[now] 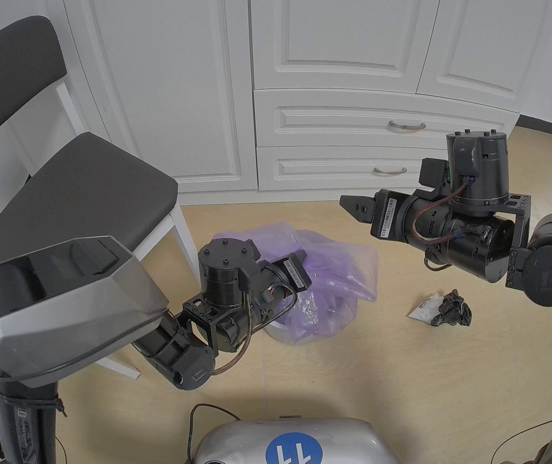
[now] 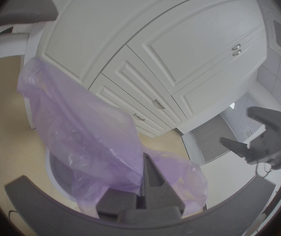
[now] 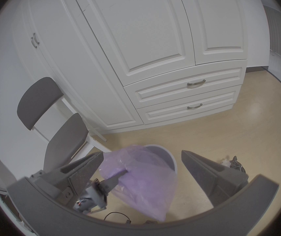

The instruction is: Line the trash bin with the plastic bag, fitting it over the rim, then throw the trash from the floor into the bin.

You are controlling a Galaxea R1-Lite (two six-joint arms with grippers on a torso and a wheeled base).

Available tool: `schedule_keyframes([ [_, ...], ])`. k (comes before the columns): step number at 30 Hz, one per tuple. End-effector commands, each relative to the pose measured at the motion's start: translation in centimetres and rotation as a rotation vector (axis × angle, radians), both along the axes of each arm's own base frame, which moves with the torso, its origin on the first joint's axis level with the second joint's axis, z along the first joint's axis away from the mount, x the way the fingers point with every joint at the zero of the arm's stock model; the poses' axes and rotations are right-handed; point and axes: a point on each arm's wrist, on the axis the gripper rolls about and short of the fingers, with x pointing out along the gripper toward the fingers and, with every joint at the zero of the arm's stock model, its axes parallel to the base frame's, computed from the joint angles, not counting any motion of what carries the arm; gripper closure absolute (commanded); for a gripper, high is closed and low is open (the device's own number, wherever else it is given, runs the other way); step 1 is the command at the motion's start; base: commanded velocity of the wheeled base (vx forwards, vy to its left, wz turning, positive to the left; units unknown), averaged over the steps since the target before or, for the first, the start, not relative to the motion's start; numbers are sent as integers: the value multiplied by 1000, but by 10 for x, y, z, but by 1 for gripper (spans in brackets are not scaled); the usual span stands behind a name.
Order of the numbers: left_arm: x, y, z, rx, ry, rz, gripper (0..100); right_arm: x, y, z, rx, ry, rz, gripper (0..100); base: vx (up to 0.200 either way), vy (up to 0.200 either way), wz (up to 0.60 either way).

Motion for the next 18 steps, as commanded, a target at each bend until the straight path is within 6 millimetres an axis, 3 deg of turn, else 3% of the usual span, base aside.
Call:
schedule_keyframes([
  [1,30,11,-29,16,29,70,100,4,1,-4,-7,9,-4,0,0,0,0],
  [4,39,18,-21,-4,4,103,100,4,1,-4,-7,9,-5,0,0,0,0],
  [10,56,47,22,-90,-119,212,100,5,2,-7,-13,16,-4,0,0,0,0],
  [16,55,46,19,-85,-114,209,100,5,3,-15,-43,36,1,0,0,0,0],
  [18,50,28,-4,-44,-83,183,100,6,3,-22,-69,50,4,0,0,0,0],
])
